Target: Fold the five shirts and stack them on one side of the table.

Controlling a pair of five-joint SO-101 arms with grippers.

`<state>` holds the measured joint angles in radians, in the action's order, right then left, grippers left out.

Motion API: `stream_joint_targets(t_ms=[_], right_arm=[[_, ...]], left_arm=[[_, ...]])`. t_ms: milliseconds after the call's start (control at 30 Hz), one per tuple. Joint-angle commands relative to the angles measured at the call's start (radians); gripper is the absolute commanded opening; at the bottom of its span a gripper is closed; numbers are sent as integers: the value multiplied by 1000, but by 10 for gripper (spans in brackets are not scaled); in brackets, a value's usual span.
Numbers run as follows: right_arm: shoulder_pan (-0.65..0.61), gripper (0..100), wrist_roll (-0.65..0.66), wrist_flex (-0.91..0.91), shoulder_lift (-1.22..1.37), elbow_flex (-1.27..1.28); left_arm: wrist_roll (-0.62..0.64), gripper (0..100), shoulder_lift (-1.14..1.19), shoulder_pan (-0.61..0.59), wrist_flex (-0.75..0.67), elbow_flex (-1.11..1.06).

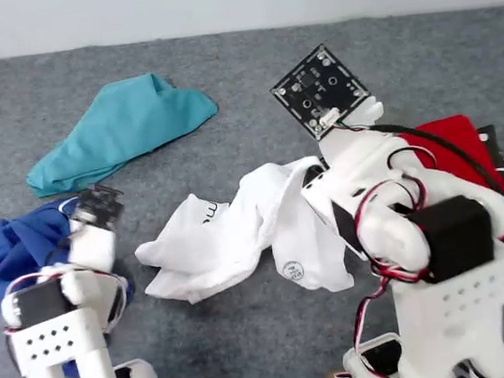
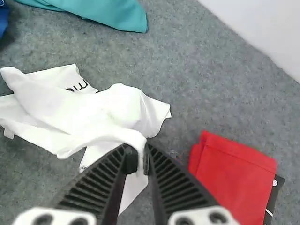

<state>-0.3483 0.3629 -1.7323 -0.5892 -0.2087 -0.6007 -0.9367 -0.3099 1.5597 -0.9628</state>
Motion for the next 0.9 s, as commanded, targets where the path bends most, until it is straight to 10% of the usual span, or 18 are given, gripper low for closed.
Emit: stream_joint_targets(t_ms=[0,367,867], right_arm=[[7,9,11,22,-12,0],[5,9,11,25,-7,17],[8,9,9,16,-8,17]], left_arm=[[-64,121,-3,69,-37,-38],[172,228,264,133,-183,-10],[172,134,663,230,-318,90]])
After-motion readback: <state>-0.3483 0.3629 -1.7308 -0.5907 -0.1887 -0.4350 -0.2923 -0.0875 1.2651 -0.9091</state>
